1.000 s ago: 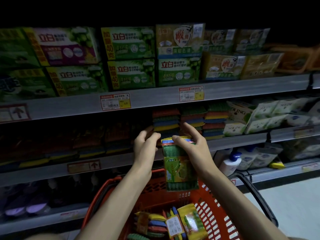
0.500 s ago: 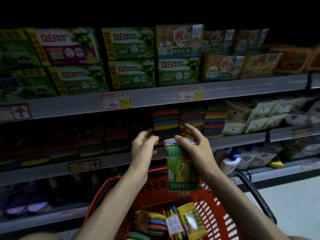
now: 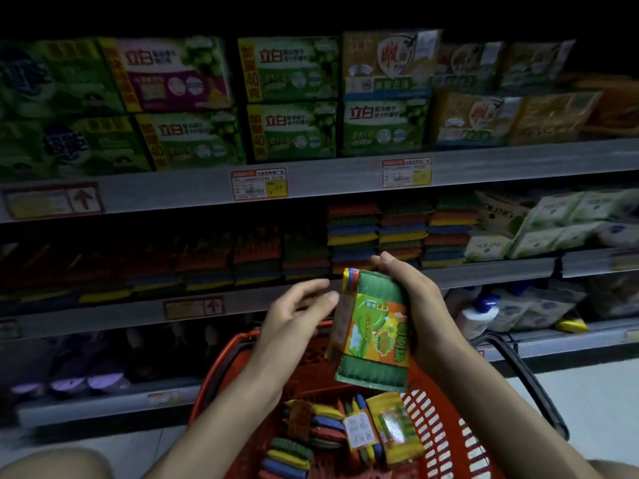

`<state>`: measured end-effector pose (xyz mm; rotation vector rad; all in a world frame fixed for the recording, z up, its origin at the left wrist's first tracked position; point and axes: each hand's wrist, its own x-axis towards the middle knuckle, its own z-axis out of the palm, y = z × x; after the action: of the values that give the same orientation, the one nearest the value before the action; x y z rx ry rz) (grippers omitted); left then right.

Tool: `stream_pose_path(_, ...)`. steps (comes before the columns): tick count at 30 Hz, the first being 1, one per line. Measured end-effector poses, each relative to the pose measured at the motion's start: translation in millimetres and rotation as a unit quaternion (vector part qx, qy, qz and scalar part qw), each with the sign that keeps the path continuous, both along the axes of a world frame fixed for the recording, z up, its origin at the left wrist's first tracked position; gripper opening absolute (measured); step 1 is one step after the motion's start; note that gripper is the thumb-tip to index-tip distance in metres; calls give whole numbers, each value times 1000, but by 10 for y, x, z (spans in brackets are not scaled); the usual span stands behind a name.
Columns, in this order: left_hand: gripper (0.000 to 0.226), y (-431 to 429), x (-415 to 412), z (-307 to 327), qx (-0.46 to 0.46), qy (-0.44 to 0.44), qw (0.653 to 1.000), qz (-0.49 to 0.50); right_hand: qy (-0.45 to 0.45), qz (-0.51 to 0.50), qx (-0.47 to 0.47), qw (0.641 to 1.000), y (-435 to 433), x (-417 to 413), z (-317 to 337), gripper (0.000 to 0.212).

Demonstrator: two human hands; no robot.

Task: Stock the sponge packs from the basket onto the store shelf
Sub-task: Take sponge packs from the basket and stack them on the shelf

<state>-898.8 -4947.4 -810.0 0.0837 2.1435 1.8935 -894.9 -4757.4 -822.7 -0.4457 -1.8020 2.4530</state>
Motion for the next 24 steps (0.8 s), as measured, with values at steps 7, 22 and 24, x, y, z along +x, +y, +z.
stream_pose_path(7, 76, -73, 176, -98, -26, -83, 988, -124, -84, 22, -107, 990, -133, 69, -73, 71)
stream_pose_path(22, 47, -239, -4, -165, 125, -53, 984, 112, -40, 55, 43, 997, -105, 375, -44, 56)
stream_pose_path(24, 46, -254, 15, -144, 142, -48, 981, 126, -36, 58, 34, 997, -129, 409, -21, 65)
